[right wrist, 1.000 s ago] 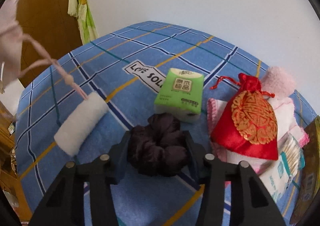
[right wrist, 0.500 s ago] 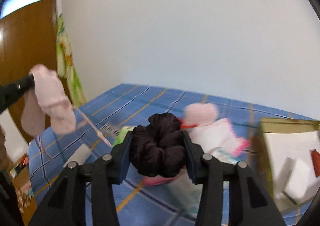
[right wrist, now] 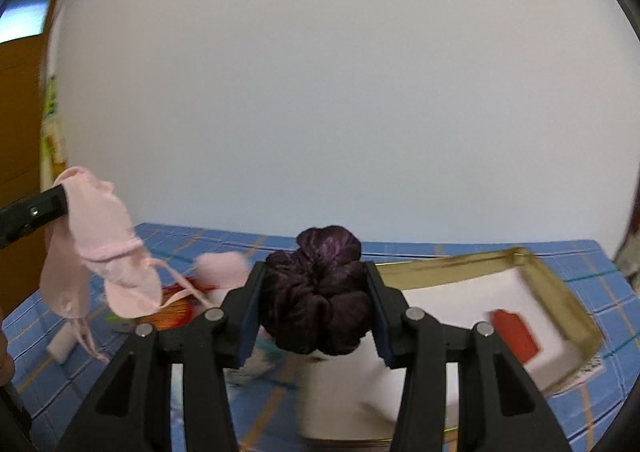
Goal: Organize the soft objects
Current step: 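Carry the bra and scrunchie over the gold tin and release both inside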
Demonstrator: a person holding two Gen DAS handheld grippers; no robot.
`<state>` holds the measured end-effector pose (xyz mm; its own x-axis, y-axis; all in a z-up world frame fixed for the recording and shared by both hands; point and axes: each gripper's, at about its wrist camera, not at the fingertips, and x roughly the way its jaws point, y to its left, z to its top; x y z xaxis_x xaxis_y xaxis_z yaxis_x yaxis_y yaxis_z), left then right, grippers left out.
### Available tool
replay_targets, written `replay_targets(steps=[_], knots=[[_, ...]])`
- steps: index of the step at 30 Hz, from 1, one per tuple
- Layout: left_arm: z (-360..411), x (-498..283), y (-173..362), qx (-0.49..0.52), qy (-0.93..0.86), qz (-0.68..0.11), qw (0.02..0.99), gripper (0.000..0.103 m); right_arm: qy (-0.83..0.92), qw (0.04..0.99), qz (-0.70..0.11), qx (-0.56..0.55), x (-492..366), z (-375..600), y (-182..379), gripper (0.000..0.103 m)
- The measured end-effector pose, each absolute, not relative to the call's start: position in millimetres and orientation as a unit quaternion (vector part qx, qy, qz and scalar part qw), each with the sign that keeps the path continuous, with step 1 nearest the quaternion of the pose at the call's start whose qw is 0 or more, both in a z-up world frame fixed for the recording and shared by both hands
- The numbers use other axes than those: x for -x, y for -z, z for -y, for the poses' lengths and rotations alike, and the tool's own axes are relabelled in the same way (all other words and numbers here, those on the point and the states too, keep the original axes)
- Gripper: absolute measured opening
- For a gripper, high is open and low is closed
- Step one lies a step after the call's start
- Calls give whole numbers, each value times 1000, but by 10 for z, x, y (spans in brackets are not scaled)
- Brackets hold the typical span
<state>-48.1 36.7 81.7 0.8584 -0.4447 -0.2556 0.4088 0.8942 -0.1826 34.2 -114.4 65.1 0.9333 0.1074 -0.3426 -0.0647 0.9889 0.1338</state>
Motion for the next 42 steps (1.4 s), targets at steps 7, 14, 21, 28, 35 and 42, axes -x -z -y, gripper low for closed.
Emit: replay_targets(steps=[7,14,21,28,35,42], knots=[[96,388,-812,54,242,-153,957,4,-17,979,-178,-93,-359,1609,-656,47],[487,261,-792,59,268,-157,949,4,52,983,-162,-70,-288,1986,-648,47],[890,43,-741,69,296,-169,938,4,107,978,-157,-83,-275,2421,-631,47],[1220,4,-651,71,317,-192,926,4,135,976,-159,-69,-302,2589,-663,48],[1404,-106,-483,46,299,-217,928,4,146,972,-174,-62,-275,2643,-622,48],[1416,-171,-344,5,258,-223,940,4,146,968,-194,-56,-337,2676,-519,48]])
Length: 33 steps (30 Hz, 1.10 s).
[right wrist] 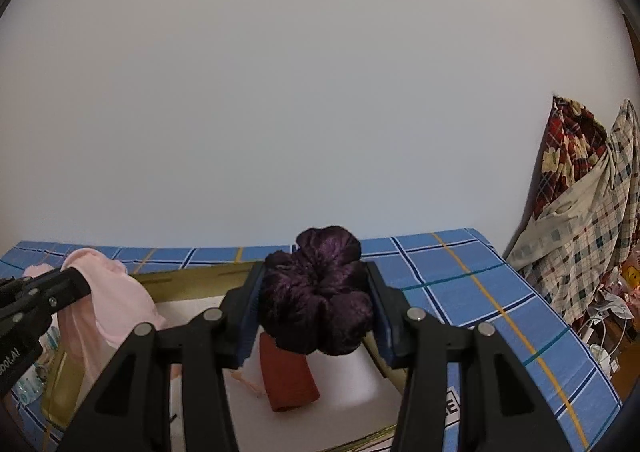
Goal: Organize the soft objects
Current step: 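Carry the bra and scrunchie over the gold tin and release both inside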
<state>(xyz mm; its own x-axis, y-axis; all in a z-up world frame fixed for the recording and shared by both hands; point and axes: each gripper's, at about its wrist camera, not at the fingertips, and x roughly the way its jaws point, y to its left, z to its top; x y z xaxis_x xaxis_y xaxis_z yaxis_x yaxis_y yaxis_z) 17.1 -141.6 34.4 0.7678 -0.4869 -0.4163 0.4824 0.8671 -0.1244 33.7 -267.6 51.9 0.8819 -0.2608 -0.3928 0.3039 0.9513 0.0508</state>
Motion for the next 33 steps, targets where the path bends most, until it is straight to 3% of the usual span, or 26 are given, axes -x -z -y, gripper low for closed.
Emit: replay_targets(steps=[33], knots=[[1521,-399,-16,-30,196,-280,939,4,88,956,-266,-87,-612,2606,-193,51]])
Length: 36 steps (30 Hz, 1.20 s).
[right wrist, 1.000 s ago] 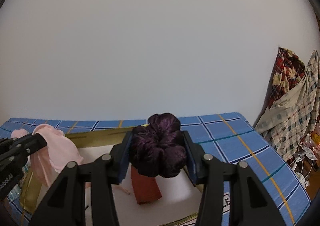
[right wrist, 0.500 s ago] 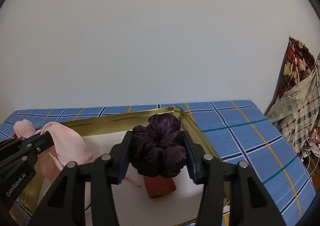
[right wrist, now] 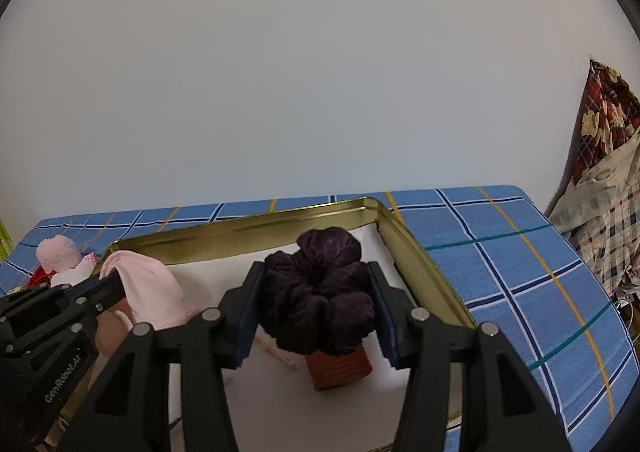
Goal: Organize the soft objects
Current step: 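Carry the bra and scrunchie over the gold tin and release both inside, then withdraw both tools from the tin toward the remaining pile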
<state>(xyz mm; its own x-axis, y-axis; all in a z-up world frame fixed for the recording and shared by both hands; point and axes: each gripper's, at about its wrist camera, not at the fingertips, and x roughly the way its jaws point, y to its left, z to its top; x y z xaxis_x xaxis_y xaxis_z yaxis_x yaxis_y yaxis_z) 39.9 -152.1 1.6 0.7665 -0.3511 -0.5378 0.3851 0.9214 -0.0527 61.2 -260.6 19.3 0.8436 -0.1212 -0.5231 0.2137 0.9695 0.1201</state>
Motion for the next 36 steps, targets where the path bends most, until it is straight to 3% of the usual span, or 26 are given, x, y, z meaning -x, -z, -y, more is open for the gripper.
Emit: replay_targets(steps=[3,5,7,8,10,11,12,14,17,26,36], knots=[[1517,-400,-4,-30,195,-282,939,4,83,956,-266,-92,-614,2602,-190,52],[1505,-401,-10,-29,188,-280,941,4,71,956,-265,-102,-611,2611,-194,65],[1493,-417,-1,-27,186,-288,939,5,72,958,-254,-111,-574,2619,-225,96],[1489,-419,1,-25,188,-292,937,8,75,960,-243,-113,-541,2618,-256,101],[1493,-404,-4,-30,185,-292,938,23,86,966,-212,-117,-444,2632,-335,103],[1495,-384,-18,-34,179,-287,940,44,93,968,-200,-117,-410,2644,-363,103],[1494,-353,-42,-40,167,-278,945,72,100,969,-192,-119,-388,2661,-383,103],[1458,-230,-122,-49,137,-234,961,94,110,967,-190,-125,-388,2703,-383,103],[1371,-89,-223,-44,124,-185,974,94,106,963,-200,-145,-423,2772,-357,103],[1134,-73,-143,-23,110,-212,971,95,118,965,-189,-141,-363,2801,-350,103],[859,92,-80,-27,82,-197,977,95,175,970,-112,-127,-62,2616,-398,103]])
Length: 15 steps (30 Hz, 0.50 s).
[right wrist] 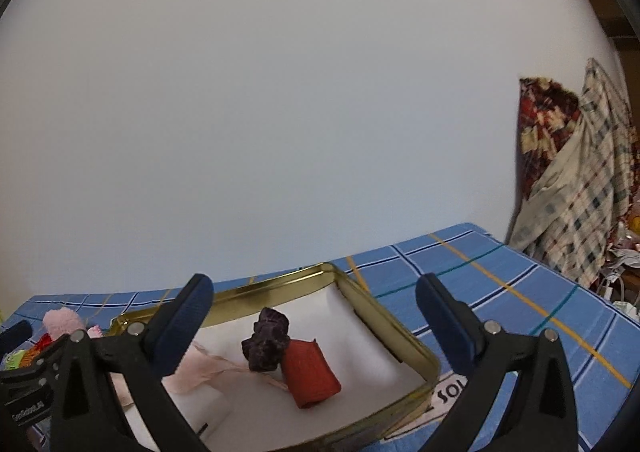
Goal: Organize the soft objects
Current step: 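Withdraw both tools from the tin toward the remaining pile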
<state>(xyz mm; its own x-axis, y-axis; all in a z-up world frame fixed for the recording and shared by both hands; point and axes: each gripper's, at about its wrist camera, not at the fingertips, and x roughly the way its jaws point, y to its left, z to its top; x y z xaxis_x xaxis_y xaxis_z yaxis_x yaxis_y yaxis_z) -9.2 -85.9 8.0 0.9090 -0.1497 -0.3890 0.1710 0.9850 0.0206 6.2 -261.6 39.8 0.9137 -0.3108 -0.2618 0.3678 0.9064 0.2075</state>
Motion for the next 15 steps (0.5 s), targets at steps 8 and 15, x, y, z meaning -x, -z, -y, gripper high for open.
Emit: replay_targets(steps=[8,15], knots=[[596,196,-58,-18,73,-193,978,95,171,974,-111,-97,77,2282,-433,103],[375,267,-53,-15,69,-199,977,95,153,978,-110,-89,269,2036,-434,103]])
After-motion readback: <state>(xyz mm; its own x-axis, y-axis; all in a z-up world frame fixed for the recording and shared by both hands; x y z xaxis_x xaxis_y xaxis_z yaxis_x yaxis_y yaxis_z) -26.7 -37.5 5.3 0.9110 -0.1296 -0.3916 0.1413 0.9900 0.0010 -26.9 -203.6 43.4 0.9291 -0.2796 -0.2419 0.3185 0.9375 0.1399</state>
